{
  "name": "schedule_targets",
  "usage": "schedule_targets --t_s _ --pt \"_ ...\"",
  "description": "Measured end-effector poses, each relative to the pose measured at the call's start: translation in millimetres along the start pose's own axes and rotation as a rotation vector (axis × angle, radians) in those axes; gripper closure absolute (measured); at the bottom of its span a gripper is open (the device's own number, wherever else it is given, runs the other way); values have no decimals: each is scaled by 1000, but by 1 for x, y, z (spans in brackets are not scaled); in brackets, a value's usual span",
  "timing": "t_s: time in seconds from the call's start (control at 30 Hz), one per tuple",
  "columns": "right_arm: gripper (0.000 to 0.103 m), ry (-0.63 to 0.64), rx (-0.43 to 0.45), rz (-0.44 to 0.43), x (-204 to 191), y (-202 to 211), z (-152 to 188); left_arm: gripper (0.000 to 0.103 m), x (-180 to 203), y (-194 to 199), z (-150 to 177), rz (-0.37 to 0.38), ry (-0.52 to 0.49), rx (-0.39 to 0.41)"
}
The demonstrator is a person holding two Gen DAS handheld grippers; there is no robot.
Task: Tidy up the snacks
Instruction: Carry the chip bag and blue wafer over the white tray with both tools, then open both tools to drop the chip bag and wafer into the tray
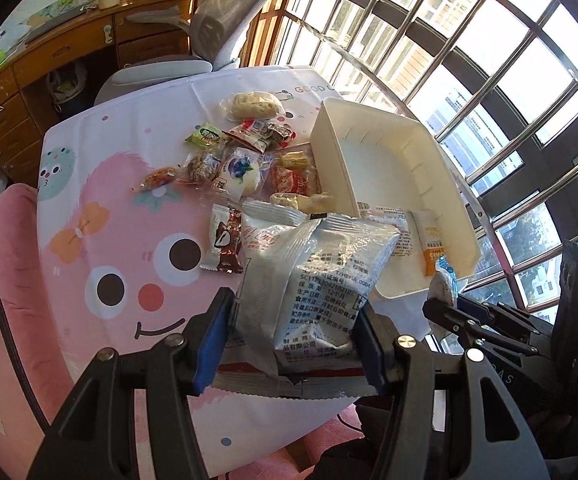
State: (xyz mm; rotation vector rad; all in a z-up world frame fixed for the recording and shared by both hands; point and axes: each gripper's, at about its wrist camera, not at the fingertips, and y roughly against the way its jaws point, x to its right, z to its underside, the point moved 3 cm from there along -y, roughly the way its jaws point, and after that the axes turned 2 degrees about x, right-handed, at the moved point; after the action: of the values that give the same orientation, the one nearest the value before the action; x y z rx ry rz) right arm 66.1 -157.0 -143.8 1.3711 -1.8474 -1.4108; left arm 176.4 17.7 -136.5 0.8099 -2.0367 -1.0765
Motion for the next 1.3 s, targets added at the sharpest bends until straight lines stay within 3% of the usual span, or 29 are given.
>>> schedule_targets --t_s 0.37,0.77,1.03,1.3 --pt "73 -20 -48 -36 80 6 -34 47 76 -15 -17 9 27 44" --pt "73 69 -71 -35 139 5 -71 47 145 -50 -36 42 26 81" --pt "72 119 -80 -30 155 4 -82 46 172 -72 -45 75 26 81" --pt "69 106 -93 -20 171 5 -80 39 178 -78 -54 82 39 88"
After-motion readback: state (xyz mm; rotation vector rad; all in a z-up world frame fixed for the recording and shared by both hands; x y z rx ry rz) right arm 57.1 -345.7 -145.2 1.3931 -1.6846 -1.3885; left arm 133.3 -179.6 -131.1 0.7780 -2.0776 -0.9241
